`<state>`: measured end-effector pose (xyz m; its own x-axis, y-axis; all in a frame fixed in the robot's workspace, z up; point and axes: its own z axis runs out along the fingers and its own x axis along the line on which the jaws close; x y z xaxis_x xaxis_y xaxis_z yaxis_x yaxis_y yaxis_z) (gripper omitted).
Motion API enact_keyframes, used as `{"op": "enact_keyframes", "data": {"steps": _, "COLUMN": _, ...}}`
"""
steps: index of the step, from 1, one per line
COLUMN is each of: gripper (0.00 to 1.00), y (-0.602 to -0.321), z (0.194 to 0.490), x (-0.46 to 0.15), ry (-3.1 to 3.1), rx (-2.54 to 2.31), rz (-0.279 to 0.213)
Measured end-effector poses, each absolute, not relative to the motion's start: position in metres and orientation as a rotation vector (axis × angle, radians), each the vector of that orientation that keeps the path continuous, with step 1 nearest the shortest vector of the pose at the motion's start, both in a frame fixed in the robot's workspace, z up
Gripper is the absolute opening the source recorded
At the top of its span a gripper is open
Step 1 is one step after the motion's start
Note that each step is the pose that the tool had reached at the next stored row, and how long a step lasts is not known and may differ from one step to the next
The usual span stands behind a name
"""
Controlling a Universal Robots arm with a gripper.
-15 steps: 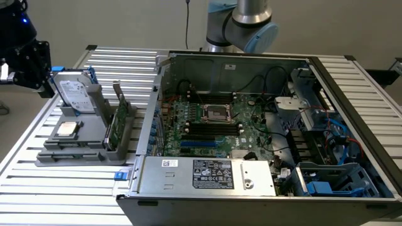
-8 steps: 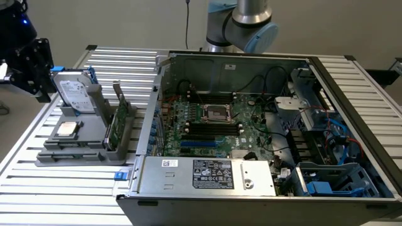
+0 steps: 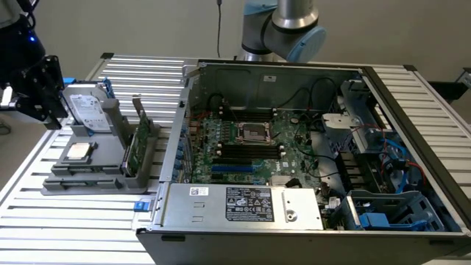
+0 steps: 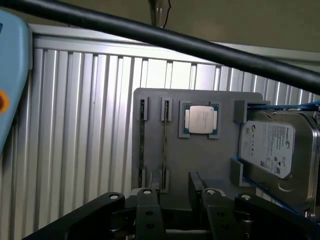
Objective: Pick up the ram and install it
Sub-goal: 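Pick up the ram and move it above insertion slot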
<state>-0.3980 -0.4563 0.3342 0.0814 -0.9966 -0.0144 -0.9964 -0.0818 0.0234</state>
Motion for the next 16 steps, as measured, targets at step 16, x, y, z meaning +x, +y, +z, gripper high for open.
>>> {"op": "enact_keyframes", "data": {"steps": 16, "gripper": 0.36, "y": -0.477, "z": 0.305, "x": -0.394, "ry": -2.078, "rx": 2.344, "rz": -0.042}}
